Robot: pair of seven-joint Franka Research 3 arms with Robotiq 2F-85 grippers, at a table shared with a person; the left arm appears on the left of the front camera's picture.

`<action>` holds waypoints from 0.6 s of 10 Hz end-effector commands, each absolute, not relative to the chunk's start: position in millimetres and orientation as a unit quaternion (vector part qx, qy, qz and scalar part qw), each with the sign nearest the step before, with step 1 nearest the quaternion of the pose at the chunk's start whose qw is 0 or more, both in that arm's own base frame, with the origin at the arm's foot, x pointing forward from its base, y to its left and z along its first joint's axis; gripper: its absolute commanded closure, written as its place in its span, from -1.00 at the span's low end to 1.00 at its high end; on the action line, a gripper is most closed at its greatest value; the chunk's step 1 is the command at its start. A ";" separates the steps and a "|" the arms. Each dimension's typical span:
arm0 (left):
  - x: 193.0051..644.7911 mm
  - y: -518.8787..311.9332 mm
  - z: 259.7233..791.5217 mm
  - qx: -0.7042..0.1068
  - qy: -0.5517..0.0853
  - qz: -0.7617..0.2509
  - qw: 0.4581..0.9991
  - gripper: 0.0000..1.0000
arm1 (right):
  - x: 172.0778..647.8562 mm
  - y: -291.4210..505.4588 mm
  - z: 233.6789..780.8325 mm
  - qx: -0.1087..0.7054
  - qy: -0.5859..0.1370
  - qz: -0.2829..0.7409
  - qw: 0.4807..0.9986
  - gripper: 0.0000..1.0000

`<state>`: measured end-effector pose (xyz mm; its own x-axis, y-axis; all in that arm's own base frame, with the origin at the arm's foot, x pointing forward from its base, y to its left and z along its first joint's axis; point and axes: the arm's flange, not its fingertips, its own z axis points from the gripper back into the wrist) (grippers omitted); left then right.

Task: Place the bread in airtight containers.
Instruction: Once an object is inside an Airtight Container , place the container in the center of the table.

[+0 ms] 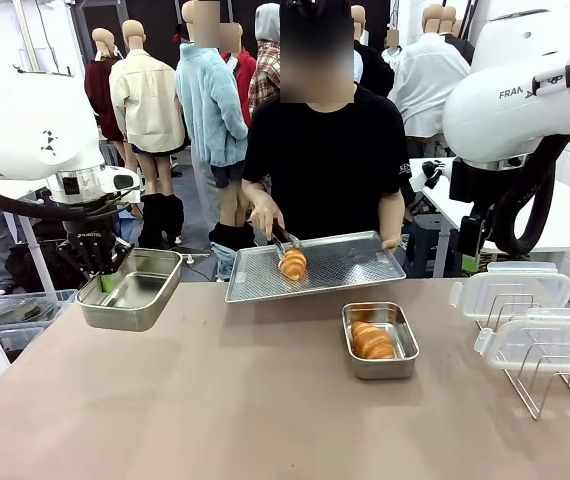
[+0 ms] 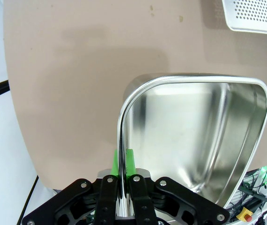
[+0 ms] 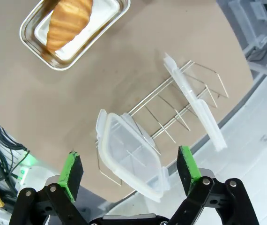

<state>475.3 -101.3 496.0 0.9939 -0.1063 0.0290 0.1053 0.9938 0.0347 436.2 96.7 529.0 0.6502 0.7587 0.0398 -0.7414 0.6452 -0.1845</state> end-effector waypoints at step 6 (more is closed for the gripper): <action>476.2 -99.3 498.8 0.015 -0.023 -0.061 0.998 1.00 | 439.6 25.4 544.4 -0.103 -0.060 0.597 0.793 -1.00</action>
<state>475.3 -101.2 496.0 0.9939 -0.1063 0.0290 0.1052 0.9938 0.0347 438.9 44.5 543.7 0.4213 0.9068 -0.0163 -0.8859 0.4076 -0.2212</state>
